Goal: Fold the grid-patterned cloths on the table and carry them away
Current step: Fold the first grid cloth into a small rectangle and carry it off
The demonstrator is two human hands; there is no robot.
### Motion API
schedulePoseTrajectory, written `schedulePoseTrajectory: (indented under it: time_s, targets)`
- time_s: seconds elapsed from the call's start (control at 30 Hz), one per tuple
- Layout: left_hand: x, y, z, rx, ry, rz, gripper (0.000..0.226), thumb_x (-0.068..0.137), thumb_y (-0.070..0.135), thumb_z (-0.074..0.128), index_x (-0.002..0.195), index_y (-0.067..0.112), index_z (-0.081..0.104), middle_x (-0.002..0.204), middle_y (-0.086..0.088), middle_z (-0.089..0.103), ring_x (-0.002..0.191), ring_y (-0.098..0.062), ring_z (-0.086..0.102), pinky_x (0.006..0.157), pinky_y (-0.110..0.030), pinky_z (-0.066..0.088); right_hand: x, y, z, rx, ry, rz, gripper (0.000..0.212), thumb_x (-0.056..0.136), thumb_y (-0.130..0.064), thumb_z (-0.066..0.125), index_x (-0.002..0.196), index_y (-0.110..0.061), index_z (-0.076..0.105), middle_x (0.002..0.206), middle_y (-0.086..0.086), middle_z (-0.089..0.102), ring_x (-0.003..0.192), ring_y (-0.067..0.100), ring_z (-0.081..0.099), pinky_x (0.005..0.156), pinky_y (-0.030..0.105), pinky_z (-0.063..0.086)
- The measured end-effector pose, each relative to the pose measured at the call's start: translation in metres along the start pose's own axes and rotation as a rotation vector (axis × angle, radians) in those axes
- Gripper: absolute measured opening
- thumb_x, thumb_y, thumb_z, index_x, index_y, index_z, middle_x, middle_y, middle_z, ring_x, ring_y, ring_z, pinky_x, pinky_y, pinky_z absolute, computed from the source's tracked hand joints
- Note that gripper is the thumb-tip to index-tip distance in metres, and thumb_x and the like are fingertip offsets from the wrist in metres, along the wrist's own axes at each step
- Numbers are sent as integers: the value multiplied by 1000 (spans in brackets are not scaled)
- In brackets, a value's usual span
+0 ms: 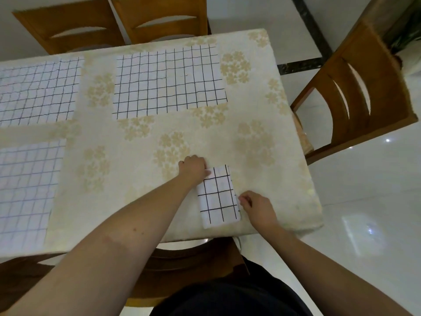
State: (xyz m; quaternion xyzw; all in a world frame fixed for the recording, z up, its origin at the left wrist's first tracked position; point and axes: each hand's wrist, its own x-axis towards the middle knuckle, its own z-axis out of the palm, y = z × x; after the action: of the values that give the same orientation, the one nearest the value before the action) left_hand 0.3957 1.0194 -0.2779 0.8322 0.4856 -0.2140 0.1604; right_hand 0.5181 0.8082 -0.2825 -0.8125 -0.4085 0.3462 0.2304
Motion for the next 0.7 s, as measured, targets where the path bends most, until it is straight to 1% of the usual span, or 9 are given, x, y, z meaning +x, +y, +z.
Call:
schedulePoseTrajectory:
  time_s: [0.1,0.17,0.23,0.3,0.37,0.47,0.57,0.63,0.7]
  targets:
    - [-11,-9,3,-110,45,18,26,93,41,57,99,15,58,109,-9,55,106,-29,52,84,-39,43,0,0,1,33,1,16,17,98,-22,51,93,-15,66,82,-2,69,75,16,64,68,27,47]
    - [-21,-19,5,-280,62,47,19,94,32,58,90,15,50,95,-6,56,93,-27,56,71,-33,41,1,-2,1,46,19,21,16,97,-20,52,94,-15,67,79,-5,68,75,16,64,69,27,48]
    - [-33,-30,7,-404,60,47,19,94,28,60,89,14,47,80,0,53,81,-23,55,62,-29,37,2,-5,1,68,44,25,13,96,-20,55,96,-14,67,78,-6,65,75,14,63,67,24,45]
    - [-44,-45,12,-511,69,9,18,91,26,65,92,14,51,77,4,54,76,-18,54,57,-23,37,5,-10,1,79,62,22,12,94,-22,59,98,-14,67,81,-6,63,75,11,59,65,19,41]
    - [-54,-60,17,-624,64,-29,22,87,25,70,102,12,61,80,4,58,77,-14,56,59,-17,38,9,-16,2,87,64,34,13,95,-23,57,99,-15,66,81,-7,62,73,10,56,65,19,39]
    - [-70,-78,24,-660,27,-54,28,88,26,70,110,9,67,94,-3,64,84,-14,56,71,-23,40,10,-23,6,86,30,51,17,99,-24,49,99,-15,64,79,-4,62,67,9,54,60,21,38]
    - [-85,-89,24,-713,26,-36,17,88,24,70,101,14,67,90,1,61,83,-14,56,68,-22,40,9,-32,11,109,-20,14,19,100,-27,46,101,-17,63,80,-6,60,69,9,54,58,17,36]
    - [-95,-95,21,-775,43,-4,7,87,22,71,86,22,64,77,8,56,73,-7,54,61,-16,38,10,-40,15,145,-82,-11,23,99,-32,46,108,-19,62,91,-7,62,83,11,57,68,19,38]
    - [-103,-97,18,-805,43,35,15,87,21,72,78,28,62,69,13,53,61,3,49,59,-16,35,13,-48,19,215,-178,-17,31,98,-40,49,118,-20,60,106,-6,64,98,11,59,82,22,41]
